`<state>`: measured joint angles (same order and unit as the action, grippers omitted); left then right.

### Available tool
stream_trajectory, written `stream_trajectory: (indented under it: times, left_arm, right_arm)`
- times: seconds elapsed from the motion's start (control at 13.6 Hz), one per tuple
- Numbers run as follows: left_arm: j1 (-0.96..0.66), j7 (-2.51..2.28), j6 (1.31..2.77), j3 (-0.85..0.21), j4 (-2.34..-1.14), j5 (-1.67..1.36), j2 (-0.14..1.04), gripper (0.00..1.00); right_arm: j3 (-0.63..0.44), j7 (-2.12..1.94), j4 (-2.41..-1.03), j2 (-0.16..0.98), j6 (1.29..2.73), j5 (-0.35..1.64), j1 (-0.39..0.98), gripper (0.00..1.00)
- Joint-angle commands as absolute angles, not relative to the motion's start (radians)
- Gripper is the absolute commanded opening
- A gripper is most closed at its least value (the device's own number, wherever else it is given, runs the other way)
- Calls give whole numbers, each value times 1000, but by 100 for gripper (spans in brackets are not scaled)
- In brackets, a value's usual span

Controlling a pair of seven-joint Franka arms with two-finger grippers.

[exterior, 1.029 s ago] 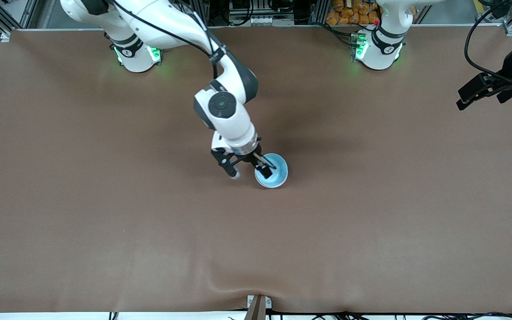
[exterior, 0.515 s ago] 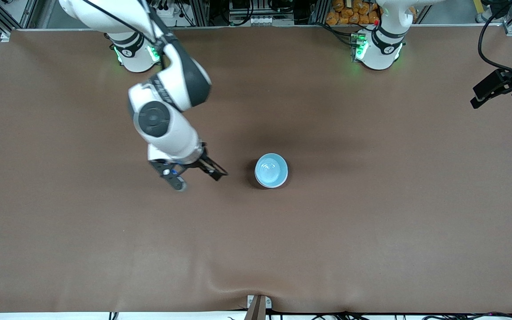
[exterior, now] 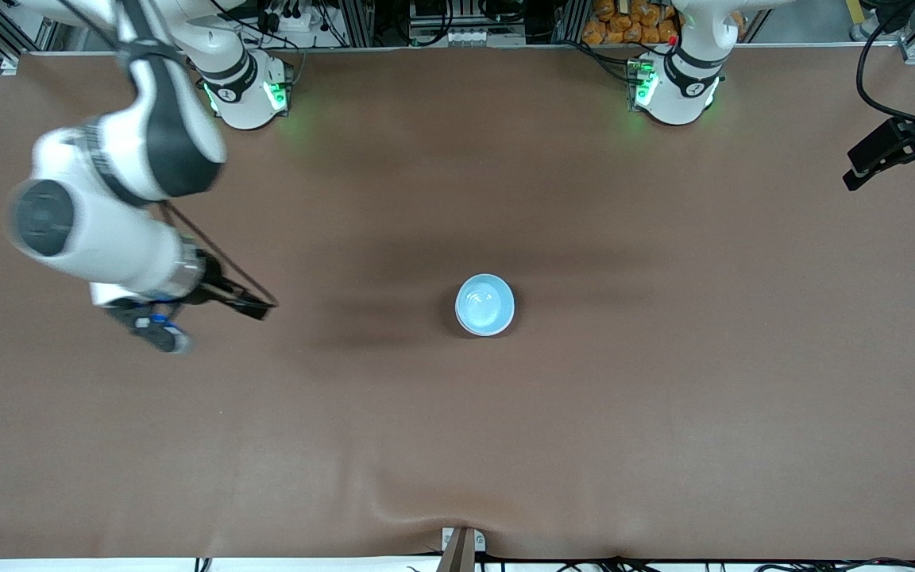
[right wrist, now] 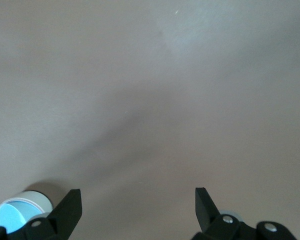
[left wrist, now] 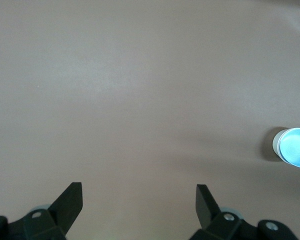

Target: Stack pink and blue bowls on white bowl

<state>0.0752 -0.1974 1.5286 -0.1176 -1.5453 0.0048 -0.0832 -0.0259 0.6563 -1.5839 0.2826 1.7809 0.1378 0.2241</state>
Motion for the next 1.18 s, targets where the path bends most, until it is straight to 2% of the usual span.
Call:
stream_trajectory:
  times: [0.0, 0.44, 0.59, 0.81, 1.1]
  left_arm:
    - [72, -187, 1517, -127, -1537, 23, -92, 100]
    - [75, -184, 1516, -117, -1542, 21, -91, 100]
    - [74, -184, 1514, -120, -1548, 21, -91, 100]
    - [68, -184, 1514, -129, -1542, 18, -91, 100]
    - [69, -187, 1516, -127, -1539, 20, -91, 100]
  right_arm:
    - [-3, 434, -1629, 206, 1744, 135, 103, 100]
    - [-5, -32, -1628, 78, 1628, 109, -96, 100]
    - [-5, -115, -1620, 43, 1591, 51, -106, 100]
    - [-2, -120, -1565, 40, 1491, 16, -101, 100]
    - [-2, -109, -1525, 41, 1439, -11, -71, 100]
